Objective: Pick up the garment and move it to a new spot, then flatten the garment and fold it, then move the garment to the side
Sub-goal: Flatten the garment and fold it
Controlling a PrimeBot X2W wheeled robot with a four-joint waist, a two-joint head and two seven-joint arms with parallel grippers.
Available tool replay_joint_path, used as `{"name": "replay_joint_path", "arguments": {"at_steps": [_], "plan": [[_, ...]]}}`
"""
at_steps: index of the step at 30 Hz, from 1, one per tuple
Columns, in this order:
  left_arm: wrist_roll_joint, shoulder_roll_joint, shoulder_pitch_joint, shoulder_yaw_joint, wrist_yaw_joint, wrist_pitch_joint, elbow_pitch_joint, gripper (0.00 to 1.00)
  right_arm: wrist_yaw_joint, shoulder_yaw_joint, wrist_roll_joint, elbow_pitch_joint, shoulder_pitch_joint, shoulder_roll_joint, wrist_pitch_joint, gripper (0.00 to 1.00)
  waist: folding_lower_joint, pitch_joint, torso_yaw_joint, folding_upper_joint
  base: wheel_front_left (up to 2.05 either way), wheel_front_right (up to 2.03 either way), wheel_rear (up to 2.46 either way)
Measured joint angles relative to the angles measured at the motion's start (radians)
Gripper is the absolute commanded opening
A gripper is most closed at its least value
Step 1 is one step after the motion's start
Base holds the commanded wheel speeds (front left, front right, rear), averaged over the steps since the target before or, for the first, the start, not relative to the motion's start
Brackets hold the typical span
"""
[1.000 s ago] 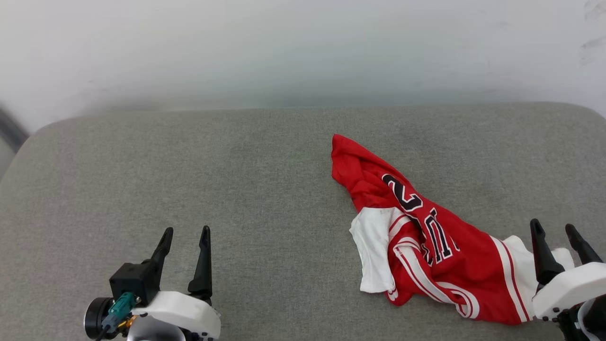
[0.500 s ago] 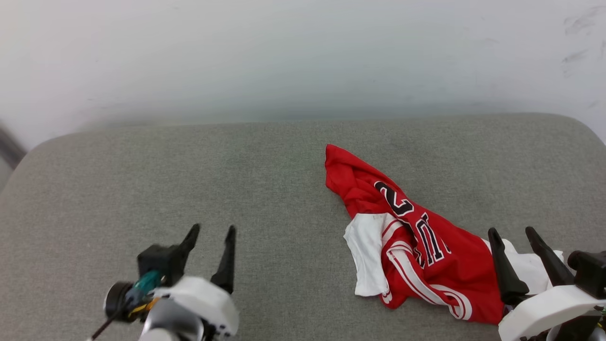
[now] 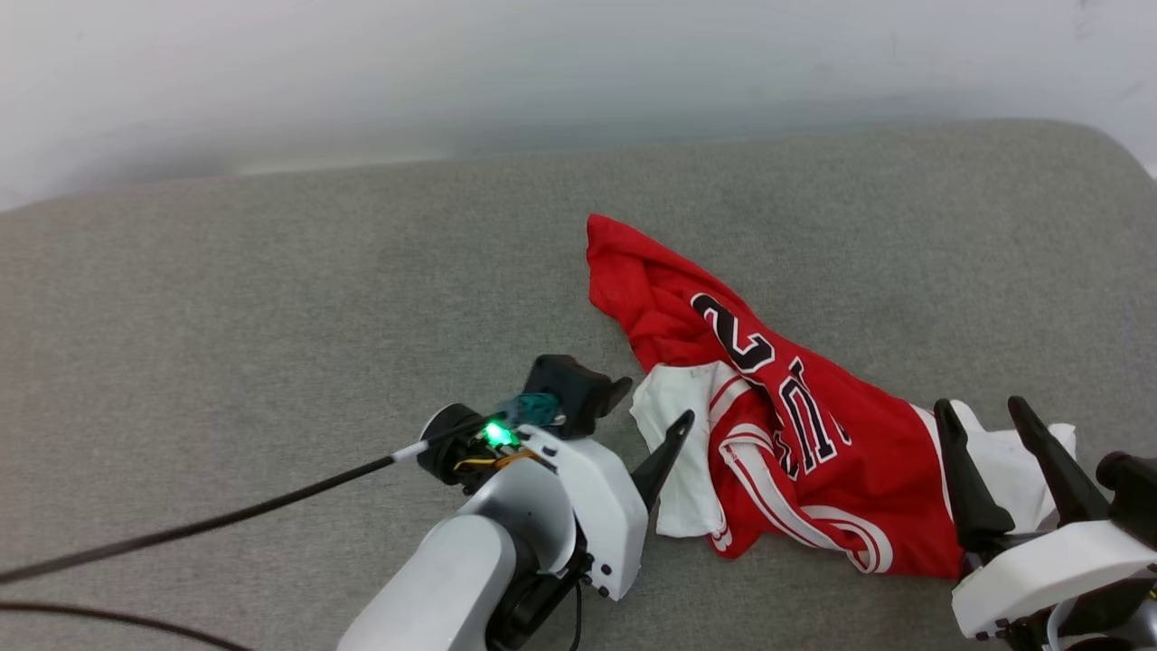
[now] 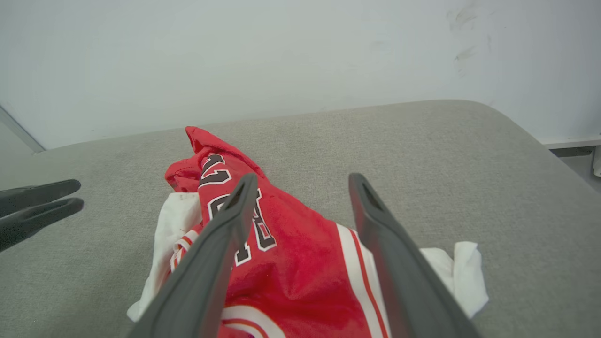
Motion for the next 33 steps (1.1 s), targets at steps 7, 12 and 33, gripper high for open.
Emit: {"name": "replay_joint_path", "arguments": {"at_steps": [7,12,33], "plan": [[-0.019,-0.005,-0.078,-0.090,-0.057,0.118,0.133,1.00,0.000,0.003,0.022,0.010,-0.037,0.002,-0.009,1.00,0.0001,0.071,-0.030,0.0000,0.00,0.00,0.00],[-0.039,0.012,-0.118,-0.136,-0.074,0.177,0.224,1.00,0.000,0.003,0.038,0.031,-0.050,0.002,-0.022,1.00,0.0001,0.109,-0.047,0.0000,0.00,0.00,0.00],[-0.132,0.079,-0.242,-0.316,-0.071,0.168,0.357,0.00,0.000,-0.009,0.091,0.088,-0.064,0.003,-0.043,1.00,0.0000,0.091,-0.051,0.0000,0.00,0.00,0.00]]}}
